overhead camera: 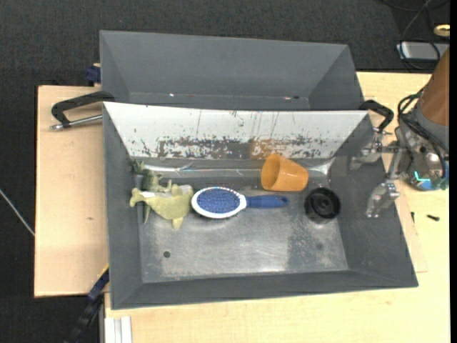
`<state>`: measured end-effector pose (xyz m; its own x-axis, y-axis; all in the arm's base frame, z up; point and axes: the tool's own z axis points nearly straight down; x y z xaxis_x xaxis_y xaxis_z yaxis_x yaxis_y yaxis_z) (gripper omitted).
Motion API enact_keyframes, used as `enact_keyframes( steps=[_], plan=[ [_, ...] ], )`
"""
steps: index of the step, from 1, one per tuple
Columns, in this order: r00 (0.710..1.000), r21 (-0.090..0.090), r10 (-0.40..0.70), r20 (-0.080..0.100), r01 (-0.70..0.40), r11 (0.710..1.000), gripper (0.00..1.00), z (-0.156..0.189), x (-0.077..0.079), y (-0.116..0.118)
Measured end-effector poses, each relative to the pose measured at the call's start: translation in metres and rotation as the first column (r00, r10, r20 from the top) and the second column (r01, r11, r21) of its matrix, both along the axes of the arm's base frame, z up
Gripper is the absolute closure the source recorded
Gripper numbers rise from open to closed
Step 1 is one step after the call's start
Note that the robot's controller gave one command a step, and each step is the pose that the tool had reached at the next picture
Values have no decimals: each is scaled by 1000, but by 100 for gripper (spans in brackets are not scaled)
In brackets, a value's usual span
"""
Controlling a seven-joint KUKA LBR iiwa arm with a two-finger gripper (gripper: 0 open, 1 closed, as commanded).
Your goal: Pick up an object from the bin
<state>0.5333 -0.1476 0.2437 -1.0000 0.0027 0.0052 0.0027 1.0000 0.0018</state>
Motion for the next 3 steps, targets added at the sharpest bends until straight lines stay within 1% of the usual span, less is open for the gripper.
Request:
enact_keyframes(
  steps=[1,2,3],
  plan=[
    [999,1,48,0,-48,999,0,-148,12,7],
    [999,-2,49,8,-49,999,100,-143,14,6],
    [997,-6,79,19,-79,997,100,-38,11,-4]
  ],
)
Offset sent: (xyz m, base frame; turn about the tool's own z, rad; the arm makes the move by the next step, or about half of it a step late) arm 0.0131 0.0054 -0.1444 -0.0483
